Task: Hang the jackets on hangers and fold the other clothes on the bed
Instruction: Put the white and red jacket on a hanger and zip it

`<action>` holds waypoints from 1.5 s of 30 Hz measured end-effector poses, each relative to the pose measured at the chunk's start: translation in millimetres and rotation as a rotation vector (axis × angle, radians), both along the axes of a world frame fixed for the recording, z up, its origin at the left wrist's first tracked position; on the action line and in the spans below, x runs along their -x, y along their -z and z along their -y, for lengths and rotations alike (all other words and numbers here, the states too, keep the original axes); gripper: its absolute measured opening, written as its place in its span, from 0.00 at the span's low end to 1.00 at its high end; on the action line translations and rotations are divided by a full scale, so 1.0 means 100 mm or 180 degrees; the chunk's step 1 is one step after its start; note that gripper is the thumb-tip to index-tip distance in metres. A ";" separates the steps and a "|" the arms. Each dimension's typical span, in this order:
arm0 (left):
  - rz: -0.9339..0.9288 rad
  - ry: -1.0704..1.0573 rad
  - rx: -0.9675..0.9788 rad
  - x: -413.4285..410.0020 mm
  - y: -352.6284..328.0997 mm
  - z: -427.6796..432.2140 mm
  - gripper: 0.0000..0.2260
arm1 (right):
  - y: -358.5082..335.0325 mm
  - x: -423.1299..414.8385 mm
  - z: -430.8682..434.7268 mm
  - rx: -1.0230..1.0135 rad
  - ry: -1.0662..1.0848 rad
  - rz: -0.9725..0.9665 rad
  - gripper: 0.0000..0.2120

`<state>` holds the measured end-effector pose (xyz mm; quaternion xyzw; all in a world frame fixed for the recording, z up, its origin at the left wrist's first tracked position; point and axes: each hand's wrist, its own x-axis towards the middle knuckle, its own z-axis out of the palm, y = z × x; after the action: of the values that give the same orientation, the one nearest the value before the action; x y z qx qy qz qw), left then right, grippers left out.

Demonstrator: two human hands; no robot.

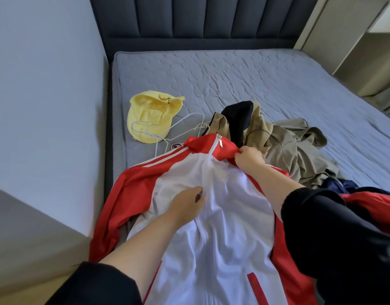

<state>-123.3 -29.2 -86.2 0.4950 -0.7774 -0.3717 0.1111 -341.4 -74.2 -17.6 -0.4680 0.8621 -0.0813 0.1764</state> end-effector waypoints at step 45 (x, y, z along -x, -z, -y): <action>-0.1141 -0.0226 0.0505 -1.29 -4.07 -1.09 0.19 | -3.30 -0.59 -2.06 0.3457 0.1103 0.0716 0.25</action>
<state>5.9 80.0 320.6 0.4377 -0.7542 -0.3873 0.2995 -282.0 132.2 311.9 -0.3319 0.7369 -0.5888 -0.0143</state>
